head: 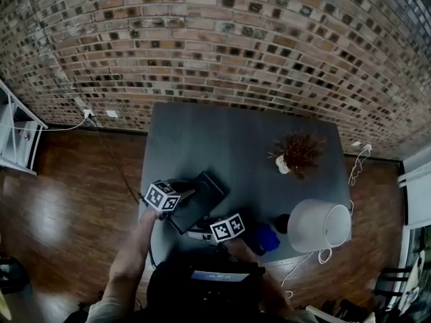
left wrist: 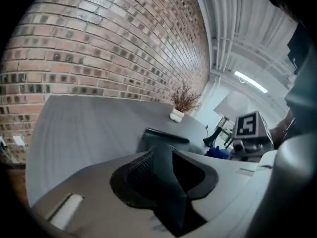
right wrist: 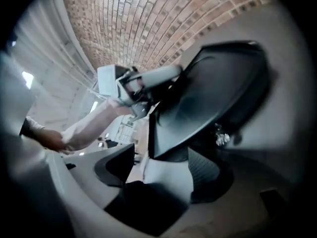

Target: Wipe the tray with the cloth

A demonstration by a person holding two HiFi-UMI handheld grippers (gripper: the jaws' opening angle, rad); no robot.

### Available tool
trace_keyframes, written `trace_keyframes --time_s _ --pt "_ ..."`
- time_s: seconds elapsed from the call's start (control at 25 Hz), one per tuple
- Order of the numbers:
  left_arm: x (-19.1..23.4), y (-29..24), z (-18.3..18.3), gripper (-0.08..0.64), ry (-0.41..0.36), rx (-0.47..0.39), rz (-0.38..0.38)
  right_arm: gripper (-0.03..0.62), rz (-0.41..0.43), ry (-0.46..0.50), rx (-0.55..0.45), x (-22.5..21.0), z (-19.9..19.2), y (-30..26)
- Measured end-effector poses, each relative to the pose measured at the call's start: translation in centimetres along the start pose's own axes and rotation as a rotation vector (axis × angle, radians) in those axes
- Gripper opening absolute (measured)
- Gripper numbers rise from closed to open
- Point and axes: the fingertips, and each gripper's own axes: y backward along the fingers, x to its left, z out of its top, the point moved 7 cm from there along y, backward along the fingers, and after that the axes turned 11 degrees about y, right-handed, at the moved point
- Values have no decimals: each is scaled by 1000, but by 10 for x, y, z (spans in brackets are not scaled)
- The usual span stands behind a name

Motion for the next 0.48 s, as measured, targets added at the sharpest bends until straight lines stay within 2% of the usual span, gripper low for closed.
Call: trace_keyframes --time_s 0.04,0.08,0.16,0.2,0.28,0.36,0.44,0.48 --pt "2 5 5 123 30 -41 -22 327 47 21 37 8 -3 -10" --pt "3 16 9 122 94 -120 -40 310 63 66 91 12 -5 -14" --pt "6 58 5 106 264 -351 -22 301 25 209 169 17 3 -3" --pt "9 84 -5 106 348 -467 12 291 -6 281 156 21 13 11" --pt "12 131 -41 86 508 -630 82 256 -82 378 39 26 41 52" --pt "7 155 -83 81 637 -681 120 256 -221 438 -68 13 70 90" --pt "-4 156 -115 81 708 -661 133 276 -369 473 -54 -20 89 105" --pt "-9 151 -124 83 725 -647 130 287 -396 464 -19 -38 93 103"
